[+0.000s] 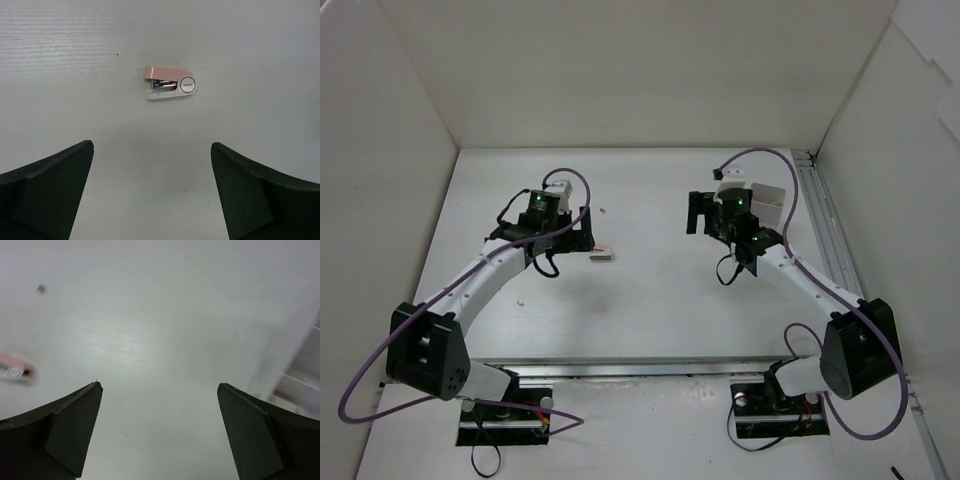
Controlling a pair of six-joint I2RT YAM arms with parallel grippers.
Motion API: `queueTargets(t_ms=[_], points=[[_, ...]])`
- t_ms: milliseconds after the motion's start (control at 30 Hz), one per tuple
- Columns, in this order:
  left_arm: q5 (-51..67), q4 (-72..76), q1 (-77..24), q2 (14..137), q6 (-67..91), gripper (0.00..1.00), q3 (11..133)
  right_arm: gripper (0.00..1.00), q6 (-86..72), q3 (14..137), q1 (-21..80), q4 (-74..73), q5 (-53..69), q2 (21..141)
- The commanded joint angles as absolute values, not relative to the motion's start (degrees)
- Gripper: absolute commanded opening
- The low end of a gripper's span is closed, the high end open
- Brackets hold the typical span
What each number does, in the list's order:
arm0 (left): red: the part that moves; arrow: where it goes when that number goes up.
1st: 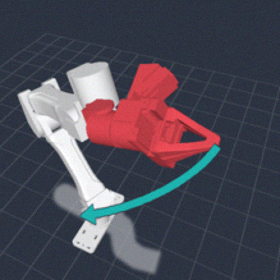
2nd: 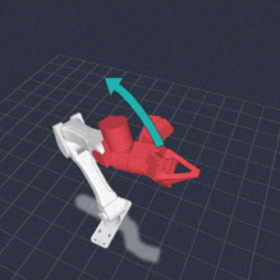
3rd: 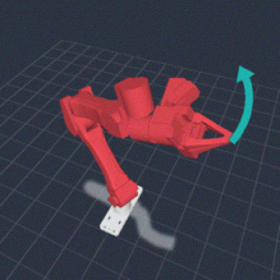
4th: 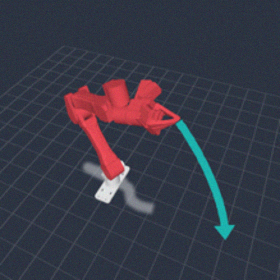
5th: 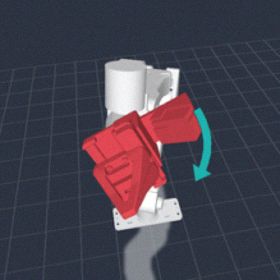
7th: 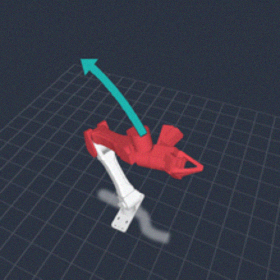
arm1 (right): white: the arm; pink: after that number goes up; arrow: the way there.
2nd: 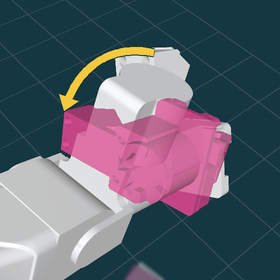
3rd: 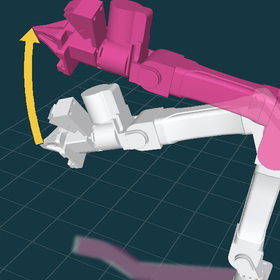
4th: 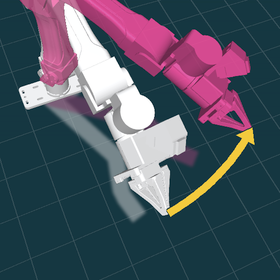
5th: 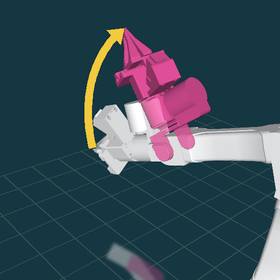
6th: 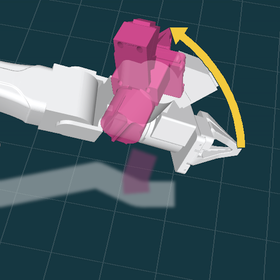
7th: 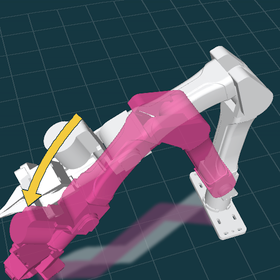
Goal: Sort the stationery into containers
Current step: Pick up the stapler from the center of the board.
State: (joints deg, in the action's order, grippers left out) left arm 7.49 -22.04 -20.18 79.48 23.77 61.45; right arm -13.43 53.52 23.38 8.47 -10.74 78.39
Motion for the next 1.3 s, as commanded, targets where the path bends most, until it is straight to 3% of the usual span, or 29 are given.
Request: queueTargets(t_ms=[0,100,200,500,900,967,1000,1100,1267], points=[[7.9,-20.6,-19.2,82.0,26.8,1.00,65.1,0.98,6.8,55.3,24.7,15.1,20.4,82.1],[7.7,-21.2,-18.7,82.6,28.1,1.00,65.7,0.98,11.4,61.8,27.6,8.5,29.5,87.6],[6.2,-22.1,-18.7,81.3,29.1,1.00,65.0,0.98,14.3,67.9,31.0,5.8,31.2,95.6],[4.1,-24.4,-15.7,73.1,30.0,1.00,58.4,0.98,15.6,81.0,40.7,9.4,23.8,114.7],[3.9,-26.1,-14.0,66.0,28.8,1.00,54.7,0.97,10.4,88.5,42.8,14.6,17.5,124.8],[4.0,-25.9,-14.0,65.3,28.7,1.00,54.3,0.84,10.0,88.5,43.4,14.7,14.2,125.0],[4.0,-25.8,-14.0,65.0,28.6,1.00,54.0,0.70,10.0,88.3,43.9,14.9,13.0,124.9],[4.2,-25.4,-14.0,64.4,28.5,1.00,53.7,0.49,10.0,86.7,44.6,16.7,9.4,124.3],[5.0,-25.3,-14.0,63.5,28.5,1.00,53.3,0.28,9.4,83.9,44.7,21.3,11.4,122.3]])
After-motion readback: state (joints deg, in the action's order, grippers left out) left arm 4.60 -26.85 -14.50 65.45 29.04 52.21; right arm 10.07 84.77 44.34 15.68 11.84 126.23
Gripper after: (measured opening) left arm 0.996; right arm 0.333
